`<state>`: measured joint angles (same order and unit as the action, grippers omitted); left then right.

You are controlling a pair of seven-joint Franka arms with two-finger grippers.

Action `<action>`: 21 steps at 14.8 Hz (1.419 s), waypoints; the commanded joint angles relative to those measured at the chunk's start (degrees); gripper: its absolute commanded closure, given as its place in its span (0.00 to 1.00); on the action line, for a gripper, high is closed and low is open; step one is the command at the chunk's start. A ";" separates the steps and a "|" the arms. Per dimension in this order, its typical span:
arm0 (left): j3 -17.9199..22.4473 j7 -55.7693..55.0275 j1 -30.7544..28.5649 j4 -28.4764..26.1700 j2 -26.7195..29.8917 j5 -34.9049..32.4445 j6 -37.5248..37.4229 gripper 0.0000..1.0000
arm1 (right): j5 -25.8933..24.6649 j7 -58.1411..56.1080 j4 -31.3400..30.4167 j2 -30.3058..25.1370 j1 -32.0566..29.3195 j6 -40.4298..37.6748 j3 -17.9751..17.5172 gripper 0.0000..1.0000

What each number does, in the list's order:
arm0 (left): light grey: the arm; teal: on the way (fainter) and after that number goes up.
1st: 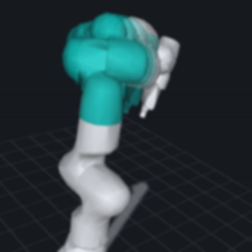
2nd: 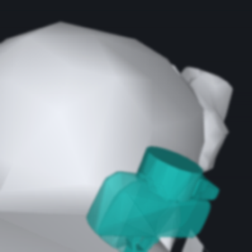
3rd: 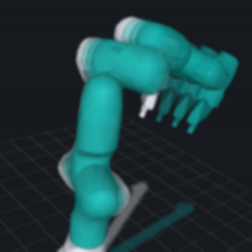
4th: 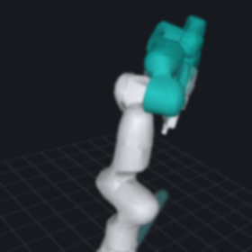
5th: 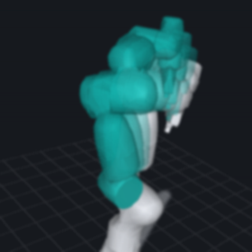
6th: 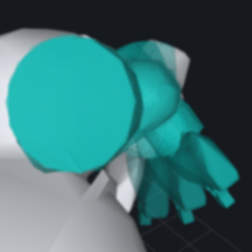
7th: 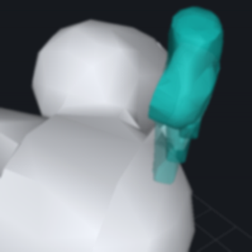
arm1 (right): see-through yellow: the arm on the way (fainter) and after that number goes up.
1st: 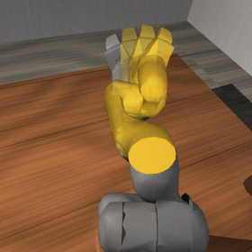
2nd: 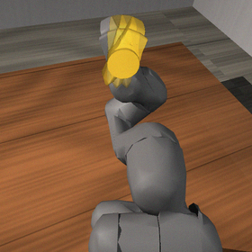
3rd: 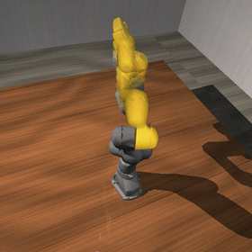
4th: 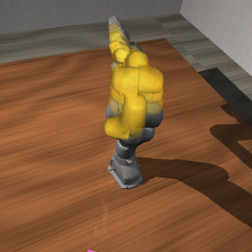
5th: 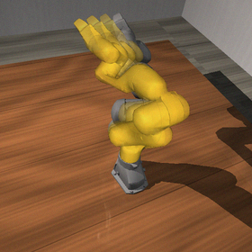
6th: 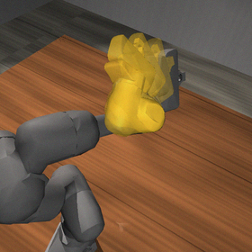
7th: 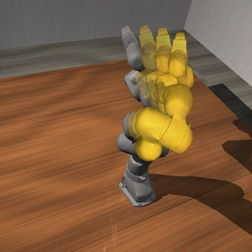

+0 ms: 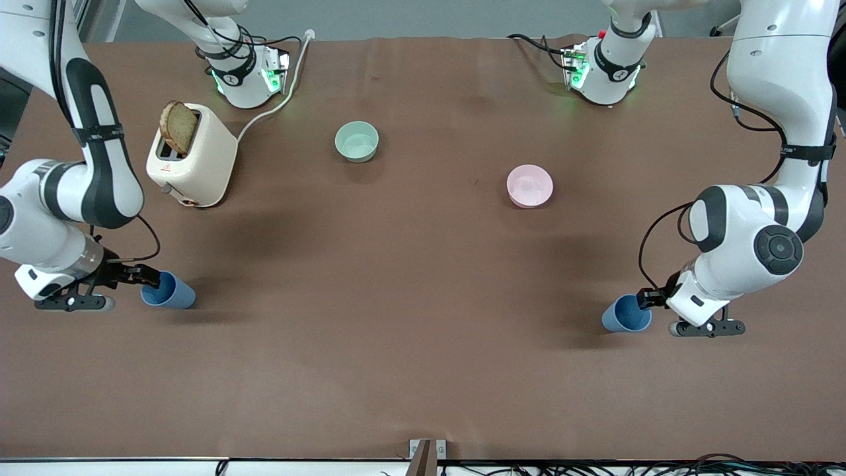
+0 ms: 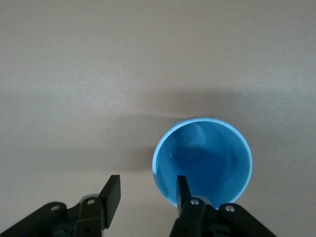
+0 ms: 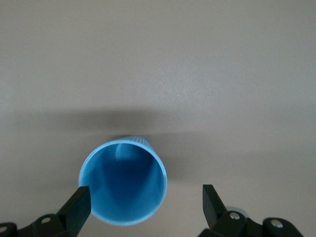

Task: Stack blue cups with both arms
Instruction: 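Close the left gripper and the right gripper around the blue cups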

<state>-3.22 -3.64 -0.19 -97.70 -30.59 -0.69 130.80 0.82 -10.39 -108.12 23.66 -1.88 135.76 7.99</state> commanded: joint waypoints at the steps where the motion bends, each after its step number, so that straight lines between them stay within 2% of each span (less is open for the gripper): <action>1: 0.06 -0.14 0.11 0.50 -1.13 0.25 1.74 0.51 | -0.03 -1.12 -4.71 1.12 -0.41 8.78 -0.08 0.00; 3: 0.06 -0.14 0.11 0.67 -1.57 0.25 1.92 0.51 | 0.06 -1.12 -6.22 2.62 -0.41 13.46 -0.08 0.00; 5: 0.06 -0.14 0.37 0.76 -2.10 0.42 2.79 0.54 | -0.03 -1.03 -6.31 2.89 -0.41 13.57 -0.08 0.02; 7: 0.06 -0.14 0.54 0.76 -2.71 0.60 3.67 0.66 | -0.03 -1.03 -6.31 2.89 -0.41 13.57 -0.08 0.10; 8: 0.06 -0.14 0.55 0.76 -2.80 0.60 3.68 0.75 | -0.03 -1.03 -6.31 2.89 -0.41 13.57 -0.08 0.17; 10: -0.03 -0.05 0.29 0.67 -2.72 0.51 3.68 0.97 | -0.03 -1.03 -6.31 2.89 -0.41 13.48 -0.08 0.35; 11: -0.03 0.12 0.37 0.67 -2.19 0.51 3.24 0.99 | -0.03 -0.95 -6.22 2.89 -0.41 12.96 -0.16 0.49; 13: -0.21 0.12 0.46 0.67 0.35 0.51 2.89 1.00 | -0.03 -0.77 -6.22 2.80 -0.32 12.69 -0.17 0.91; 14: -0.47 -0.05 0.72 0.76 1.84 0.51 1.32 1.00 | 0.06 -0.86 -6.14 2.80 -0.41 12.51 -0.25 0.99; 16: -2.57 -2.14 2.38 1.11 4.39 0.60 -2.98 1.00 | 0.06 -0.86 -5.78 2.62 -0.41 11.03 -0.25 0.99; 18: -6.51 -10.99 4.14 1.02 5.80 0.42 -6.07 1.00 | -0.03 -0.95 -4.39 2.36 -0.32 8.66 -0.17 0.99; 21: -10.66 -24.10 9.93 1.28 5.64 -0.19 -6.17 1.00 | 0.15 -0.95 3.32 1.57 -0.32 -4.22 -0.25 0.99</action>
<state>-12.38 -20.99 6.03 -95.93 -25.30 -0.33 125.00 0.86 -10.71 -109.52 27.03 -1.86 139.89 8.04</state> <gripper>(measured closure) 0.952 0.965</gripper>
